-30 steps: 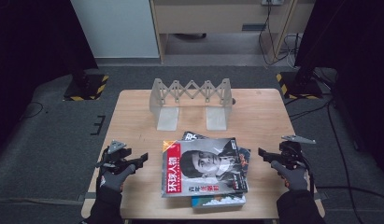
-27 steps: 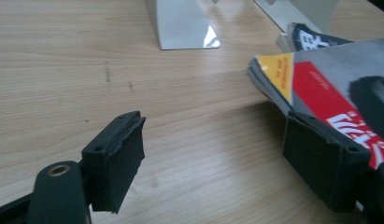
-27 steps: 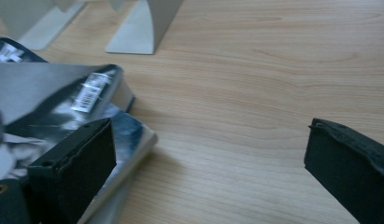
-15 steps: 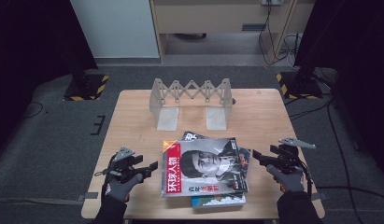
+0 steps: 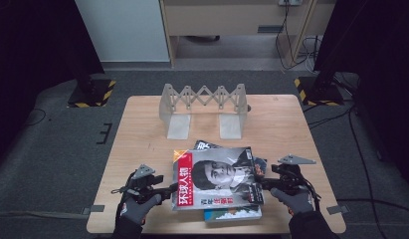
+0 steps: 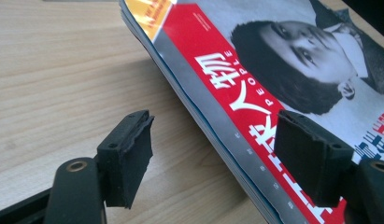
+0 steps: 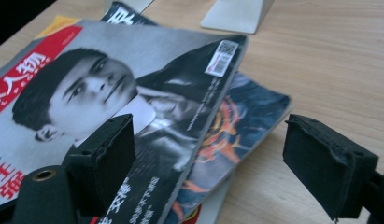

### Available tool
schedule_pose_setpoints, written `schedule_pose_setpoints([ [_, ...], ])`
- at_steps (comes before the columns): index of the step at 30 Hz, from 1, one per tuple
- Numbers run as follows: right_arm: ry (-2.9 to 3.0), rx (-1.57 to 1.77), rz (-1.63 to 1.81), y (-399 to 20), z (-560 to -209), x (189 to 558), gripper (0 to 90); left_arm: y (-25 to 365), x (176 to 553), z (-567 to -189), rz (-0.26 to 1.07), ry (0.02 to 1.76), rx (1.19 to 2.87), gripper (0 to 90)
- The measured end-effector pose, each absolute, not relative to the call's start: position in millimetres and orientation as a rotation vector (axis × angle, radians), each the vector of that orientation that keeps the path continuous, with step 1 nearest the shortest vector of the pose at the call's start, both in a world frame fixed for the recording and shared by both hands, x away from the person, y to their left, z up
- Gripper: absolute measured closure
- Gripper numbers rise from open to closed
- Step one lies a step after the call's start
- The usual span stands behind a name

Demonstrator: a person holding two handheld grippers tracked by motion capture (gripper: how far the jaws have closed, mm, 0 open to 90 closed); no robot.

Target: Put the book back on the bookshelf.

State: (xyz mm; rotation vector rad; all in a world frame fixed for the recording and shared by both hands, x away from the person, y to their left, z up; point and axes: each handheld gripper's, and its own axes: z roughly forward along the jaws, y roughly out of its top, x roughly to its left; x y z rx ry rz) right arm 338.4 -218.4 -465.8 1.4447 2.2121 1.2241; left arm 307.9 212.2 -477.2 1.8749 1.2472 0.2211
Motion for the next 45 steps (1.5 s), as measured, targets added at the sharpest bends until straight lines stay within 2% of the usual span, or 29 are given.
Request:
schedule_pose_setpoints([
  [18,2.322,1.396,1.169,-191,-481,337,18.1,196,302,-489,0.082,1.254,1.921,26.9],
  [28,2.323,1.367,1.145,-187,-484,337,17.9,188,301,-497,-0.105,1.242,1.895,25.4],
  [32,2.32,1.365,1.136,-186,-484,336,17.9,187,300,-495,-0.099,1.228,1.896,27.1],
  [35,2.316,1.363,1.139,-186,-485,335,17.8,189,299,-492,-0.085,1.221,1.885,33.3],
  [40,2.319,1.349,1.132,-185,-486,335,16.9,196,298,-481,-0.099,1.189,1.746,38.8],
  [45,2.319,1.352,1.137,-186,-487,335,16.4,195,301,-475,-0.105,1.16,1.71,39.3],
])
